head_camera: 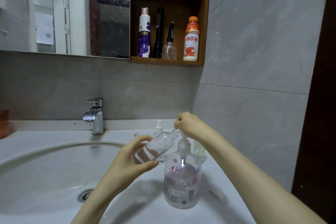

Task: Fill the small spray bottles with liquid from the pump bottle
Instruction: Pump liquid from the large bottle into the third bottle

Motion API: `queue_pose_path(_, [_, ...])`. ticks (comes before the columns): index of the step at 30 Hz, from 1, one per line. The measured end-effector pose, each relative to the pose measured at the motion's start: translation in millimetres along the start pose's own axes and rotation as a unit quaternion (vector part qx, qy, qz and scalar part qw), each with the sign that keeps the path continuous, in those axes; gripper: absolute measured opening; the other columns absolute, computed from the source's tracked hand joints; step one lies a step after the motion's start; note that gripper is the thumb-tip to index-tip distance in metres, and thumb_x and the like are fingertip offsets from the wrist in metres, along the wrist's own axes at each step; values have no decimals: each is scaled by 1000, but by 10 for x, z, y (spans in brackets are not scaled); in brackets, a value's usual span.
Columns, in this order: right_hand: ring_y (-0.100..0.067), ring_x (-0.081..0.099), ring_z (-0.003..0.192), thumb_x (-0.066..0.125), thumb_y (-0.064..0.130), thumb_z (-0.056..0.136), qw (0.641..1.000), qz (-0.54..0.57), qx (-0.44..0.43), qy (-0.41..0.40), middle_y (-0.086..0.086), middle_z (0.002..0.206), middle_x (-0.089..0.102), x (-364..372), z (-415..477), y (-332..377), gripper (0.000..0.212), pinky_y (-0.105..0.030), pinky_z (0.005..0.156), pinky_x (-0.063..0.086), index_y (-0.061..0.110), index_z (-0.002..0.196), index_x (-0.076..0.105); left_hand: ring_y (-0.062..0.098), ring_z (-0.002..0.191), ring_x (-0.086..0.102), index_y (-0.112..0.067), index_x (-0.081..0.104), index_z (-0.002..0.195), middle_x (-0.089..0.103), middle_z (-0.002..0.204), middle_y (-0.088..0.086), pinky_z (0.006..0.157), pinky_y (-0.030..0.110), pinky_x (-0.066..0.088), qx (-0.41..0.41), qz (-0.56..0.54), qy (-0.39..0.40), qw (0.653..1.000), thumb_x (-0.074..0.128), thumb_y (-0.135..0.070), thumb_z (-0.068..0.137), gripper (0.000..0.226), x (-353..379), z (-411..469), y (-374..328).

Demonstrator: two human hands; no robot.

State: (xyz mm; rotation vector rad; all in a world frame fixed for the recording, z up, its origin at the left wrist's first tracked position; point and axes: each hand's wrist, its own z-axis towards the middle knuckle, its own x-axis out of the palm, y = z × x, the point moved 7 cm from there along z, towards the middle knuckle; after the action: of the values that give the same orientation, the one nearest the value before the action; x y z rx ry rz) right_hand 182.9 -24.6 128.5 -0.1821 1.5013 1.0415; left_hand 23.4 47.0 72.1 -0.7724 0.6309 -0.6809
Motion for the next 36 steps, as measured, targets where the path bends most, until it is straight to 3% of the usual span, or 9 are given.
queue_pose_path(2, [-27,44,77,41,9,89,1000,7,3,3,-12,93,49,50,8,-17,16,-28,63,35,4,92,56,-2,73,61,-40,60,92,68,94,-11,67,10,46,4,12,5,1000,74,-18,60,41,11,20,-6])
queue_pose_path(8, [-28,43,76,41,19,90,999,-39,5,-11,-8,83,45,-55,-14,6,25,-29,65,34,14,66,35,-2,73,62,-28,63,97,68,95,-10,66,9,46,-4,12,-2,1000,81,-10,64,42,15,-2,5])
queue_pose_path(13, [-23,39,63,41,15,91,1000,-12,-2,-2,-10,86,46,-22,-30,27,17,-27,52,28,8,76,45,-5,72,61,-19,61,100,67,96,-8,63,6,44,0,14,-2,1000,76,8,70,44,15,20,-19])
queue_pose_path(17, [-29,43,76,42,11,89,1000,-7,7,-3,-11,89,47,31,19,-4,15,-29,61,33,10,74,44,-2,73,61,-25,63,94,65,98,-7,64,7,44,11,9,0,1000,80,-3,66,39,19,56,-24])
queue_pose_path(22, [-24,35,60,42,15,89,999,-43,0,-8,-4,69,37,-18,13,2,29,-28,50,24,13,62,33,-3,77,61,-22,61,103,66,98,-10,66,7,45,-3,12,1,1000,76,-17,60,46,35,43,14])
queue_pose_path(25, [-27,36,68,43,20,91,998,-60,-12,-13,-4,67,36,-56,5,91,33,-28,50,24,13,61,31,-4,73,60,-20,61,104,68,95,-3,64,7,44,-3,26,-2,1000,81,-9,64,46,-1,51,0])
queue_pose_path(27, [-26,36,63,43,17,92,999,-38,-9,-7,-6,70,38,-31,12,77,31,-28,49,23,11,63,34,-5,72,60,-20,61,102,67,96,0,63,6,43,-1,27,-4,1000,80,1,68,44,1,45,-20])
queue_pose_path(32, [-25,41,70,42,11,91,1000,-1,-1,0,-11,91,46,19,8,-14,20,-27,50,27,10,71,41,-3,69,59,-33,63,94,67,90,-8,64,9,45,-2,21,-8,1000,79,-13,62,41,24,45,9])
queue_pose_path(36, [-25,36,63,43,16,89,999,-27,-22,-12,-5,69,37,-35,12,41,31,-29,49,24,14,61,30,-2,72,61,-28,61,100,66,95,-14,64,8,46,-11,26,-7,1000,80,-14,65,42,19,41,21])
